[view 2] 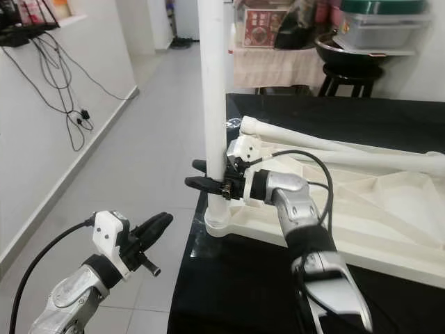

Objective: Building children table

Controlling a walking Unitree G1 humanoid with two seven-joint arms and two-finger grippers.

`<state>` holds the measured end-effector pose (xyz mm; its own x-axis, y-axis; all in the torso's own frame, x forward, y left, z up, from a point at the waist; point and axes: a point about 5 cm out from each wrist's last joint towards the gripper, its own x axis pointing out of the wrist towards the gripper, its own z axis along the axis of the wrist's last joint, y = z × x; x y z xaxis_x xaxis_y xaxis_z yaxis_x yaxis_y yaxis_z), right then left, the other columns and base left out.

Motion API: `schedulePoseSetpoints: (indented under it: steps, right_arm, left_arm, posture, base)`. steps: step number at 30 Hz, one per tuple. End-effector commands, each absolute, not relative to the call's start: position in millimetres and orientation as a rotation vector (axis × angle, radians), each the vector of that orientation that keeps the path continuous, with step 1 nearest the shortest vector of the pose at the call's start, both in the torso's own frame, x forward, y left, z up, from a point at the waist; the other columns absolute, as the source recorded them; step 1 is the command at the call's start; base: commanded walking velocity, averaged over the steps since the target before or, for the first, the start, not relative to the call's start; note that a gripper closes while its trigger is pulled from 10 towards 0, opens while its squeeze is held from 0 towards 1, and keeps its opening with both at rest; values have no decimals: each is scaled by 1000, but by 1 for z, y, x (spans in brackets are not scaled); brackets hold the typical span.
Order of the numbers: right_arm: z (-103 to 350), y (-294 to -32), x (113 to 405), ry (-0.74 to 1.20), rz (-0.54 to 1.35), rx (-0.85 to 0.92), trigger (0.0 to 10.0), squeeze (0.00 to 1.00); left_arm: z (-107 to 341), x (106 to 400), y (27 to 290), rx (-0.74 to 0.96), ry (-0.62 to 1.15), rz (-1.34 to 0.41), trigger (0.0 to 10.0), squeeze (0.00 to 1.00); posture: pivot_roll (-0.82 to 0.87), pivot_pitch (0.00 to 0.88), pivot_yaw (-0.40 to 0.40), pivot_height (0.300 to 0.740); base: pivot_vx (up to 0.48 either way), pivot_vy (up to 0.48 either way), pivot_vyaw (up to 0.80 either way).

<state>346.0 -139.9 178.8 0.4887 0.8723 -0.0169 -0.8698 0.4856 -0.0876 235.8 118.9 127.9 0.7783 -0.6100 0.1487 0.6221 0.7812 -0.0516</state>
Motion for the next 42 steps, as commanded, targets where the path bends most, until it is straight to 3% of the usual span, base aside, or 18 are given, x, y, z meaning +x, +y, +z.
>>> schedulePoseSetpoints:
  steps: [1, 2, 3, 5, 6, 14, 15, 17, 18, 22, 23, 26, 27, 35, 42]
  right_arm:
    - [153, -136, 345, 38, 759, -42, 0, 0]
    - [153, -136, 345, 38, 759, -42, 0, 0]
    - [123, -130, 318, 101, 360, 23, 0, 0]
    - [116, -127, 309, 126, 302, 31, 0, 0]
    - [124, -118, 308, 69, 386, -76, 0, 0]
    - [131, -118, 326, 93, 467, -120, 0, 0]
    - [136, -116, 326, 63, 486, -96, 10000, 0]
    - [140, -115, 326, 42, 499, -77, 10000, 0]
    - [145, -116, 328, 26, 535, -63, 10000, 1000]
    - [156, -111, 327, -1, 585, -30, 10000, 1000]
    - [176, -105, 328, -69, 756, 0, 10000, 1000]
    - [185, -105, 330, -90, 891, -40, 10000, 969]
    - [186, -105, 330, -84, 972, -81, 10000, 0]
    - [190, -110, 339, -15, 1303, -192, 10000, 0]
    - [194, -112, 349, 11, 1332, -165, 10000, 0]
  left_arm:
    - [129, 235, 122, -100, -121, -677, 10000, 0]
    - [129, 235, 122, -100, -121, -677, 10000, 0]
    - [130, 235, 124, -97, -125, -670, 10000, 0]
    - [131, 235, 124, -96, -126, -668, 10000, 0]
    - [130, 236, 125, -94, -126, -666, 10000, 0]
    - [130, 237, 123, -90, -122, -665, 10000, 0]
    - [130, 237, 124, -91, -123, -660, 10000, 0]
    - [130, 237, 124, -94, -122, -660, 10000, 0]
    - [130, 237, 123, -98, -121, -662, 10000, 0]
    - [130, 238, 122, -102, -119, -669, 10000, 0]
    - [130, 238, 121, -108, -117, -675, 10000, 0]
    - [130, 239, 121, -110, -117, -676, 10000, 0]
    - [130, 239, 121, -109, -117, -676, 10000, 0]
    - [129, 239, 120, -104, -116, -672, 10000, 0]
    - [129, 238, 120, -104, -114, -673, 10000, 0]
  posture:
    - [-66, 11, 26, 740]
    - [-66, 11, 26, 740]
    - [-66, 14, 32, 740]
    - [-66, 14, 32, 740]
    - [-71, 15, 48, 740]
    - [-56, 6, 34, 740]
    - [-56, 6, 34, 740]
    - [-56, 6, 34, 740]
    - [-52, 6, 35, 740]
    - [-54, 4, 32, 740]
    - [-54, 0, 34, 740]
    - [-50, 0, 32, 740]
    - [-47, 0, 29, 740]
    - [-40, 0, 23, 740]
    - [-30, 0, 21, 740]
  base:
    - [0, 0, 0]
    - [0, 0, 0]
    - [0, 0, 0]
    - [0, 0, 0]
    - [0, 0, 0]
    - [0, 0, 0]
    - [0, 0, 0]
    - [0, 0, 0]
    - [0, 0, 0]
    - [0, 0, 0]
    - [0, 0, 0]
    - [0, 0, 0]
    - [0, 0, 0]
    - [0, 0, 0]
    - [0, 0, 0]
